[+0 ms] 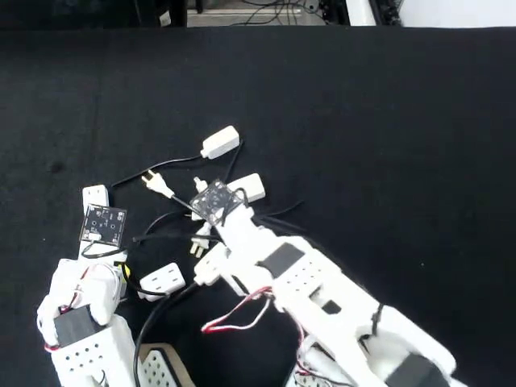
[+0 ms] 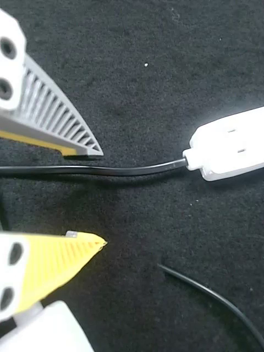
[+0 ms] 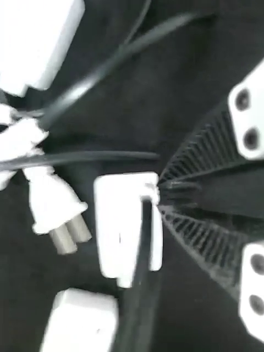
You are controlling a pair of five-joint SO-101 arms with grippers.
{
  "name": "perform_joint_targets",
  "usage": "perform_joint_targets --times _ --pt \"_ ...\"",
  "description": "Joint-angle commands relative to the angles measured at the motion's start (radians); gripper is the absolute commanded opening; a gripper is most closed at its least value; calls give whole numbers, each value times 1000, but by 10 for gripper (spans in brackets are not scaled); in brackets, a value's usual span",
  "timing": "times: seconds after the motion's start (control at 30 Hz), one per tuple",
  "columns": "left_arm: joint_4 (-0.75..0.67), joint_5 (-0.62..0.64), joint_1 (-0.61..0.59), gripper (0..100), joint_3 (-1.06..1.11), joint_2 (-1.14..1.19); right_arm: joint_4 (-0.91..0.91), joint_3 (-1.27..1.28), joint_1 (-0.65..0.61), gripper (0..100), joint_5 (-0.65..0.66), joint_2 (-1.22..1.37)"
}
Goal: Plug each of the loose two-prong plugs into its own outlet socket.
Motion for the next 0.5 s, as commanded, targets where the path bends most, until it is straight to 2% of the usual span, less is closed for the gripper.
perform_joint_targets --times 0.0,0.23,0.37,0.47 --pt "-23 -5 16 224 -2 -5 15 -44 -15 16 14 22" --pt "-23 -5 16 224 -2 -5 104 -64 -55 43 15 -16" --pt "-23 -5 16 224 -2 -5 213 -79 -37 227 18 -101" --pt "-23 -2 18 224 -12 -5 385 -148 14 325 77 -200"
